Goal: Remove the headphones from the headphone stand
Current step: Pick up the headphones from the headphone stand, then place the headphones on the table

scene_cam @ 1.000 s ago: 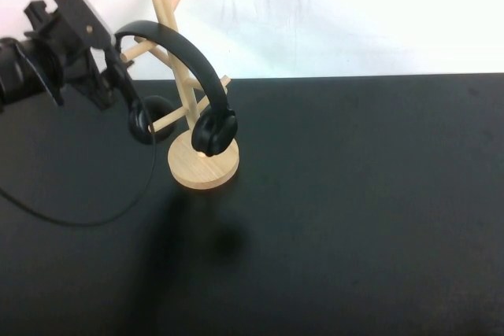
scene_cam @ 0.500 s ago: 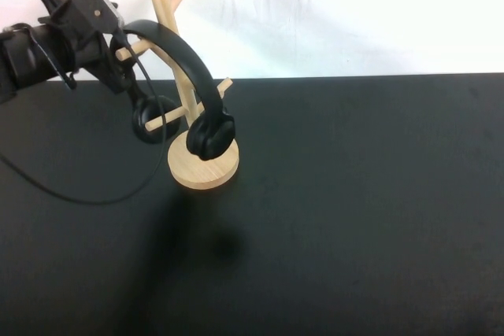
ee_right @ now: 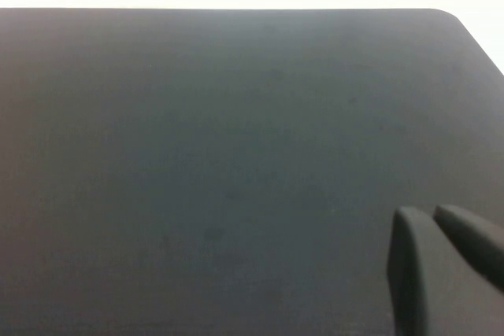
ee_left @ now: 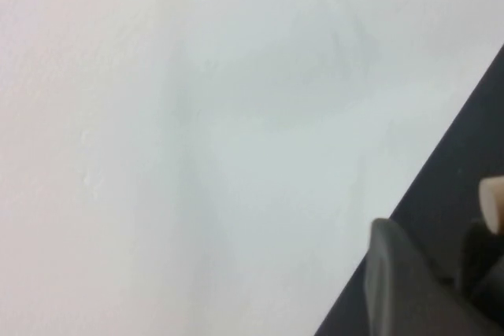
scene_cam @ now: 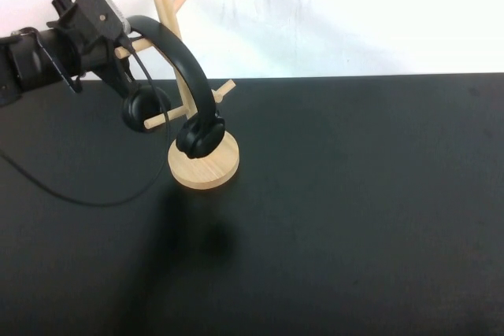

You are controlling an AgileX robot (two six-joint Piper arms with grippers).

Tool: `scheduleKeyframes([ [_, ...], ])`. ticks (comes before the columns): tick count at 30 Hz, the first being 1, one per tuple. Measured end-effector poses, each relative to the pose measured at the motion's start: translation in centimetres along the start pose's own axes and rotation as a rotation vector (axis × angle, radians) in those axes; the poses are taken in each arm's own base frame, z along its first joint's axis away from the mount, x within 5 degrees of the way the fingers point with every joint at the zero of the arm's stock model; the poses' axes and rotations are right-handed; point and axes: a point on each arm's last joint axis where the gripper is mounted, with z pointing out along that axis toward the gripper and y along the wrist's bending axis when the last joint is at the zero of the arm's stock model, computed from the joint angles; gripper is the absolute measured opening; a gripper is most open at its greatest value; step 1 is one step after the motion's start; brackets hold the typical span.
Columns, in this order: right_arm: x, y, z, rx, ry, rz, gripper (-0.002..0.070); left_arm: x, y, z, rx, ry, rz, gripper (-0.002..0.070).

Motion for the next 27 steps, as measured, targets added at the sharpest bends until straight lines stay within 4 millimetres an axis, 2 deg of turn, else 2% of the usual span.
scheduleKeyframes([
  [4, 0.0, 0.0, 0.0, 0.0, 0.0, 0.0, -0.0009, -0.6, 0.3, -0.4, -0.006, -0.019, -0.022, 0.0067],
  [9, 0.0, 0.0, 0.0, 0.0, 0.0, 0.0, -0.0009, -1.5, 0.8, -1.2, -0.023, -0.034, -0.054, 0.0066],
  [17, 0.0, 0.0, 0.0, 0.0, 0.0, 0.0, -0.0009, -3.7, 2.4, -3.6, -0.084, -0.054, -0.121, 0.0065],
  [22, 0.0, 0.0, 0.0, 0.0, 0.0, 0.0, -0.0009, -4.9, 2.9, -5.4, -0.09, -0.002, -0.132, 0.0065],
  [27, 0.0, 0.0, 0.0, 0.0, 0.0, 0.0, -0.0009, -6.7, 2.8, -8.0, -0.019, 0.028, -0.241, 0.0065],
])
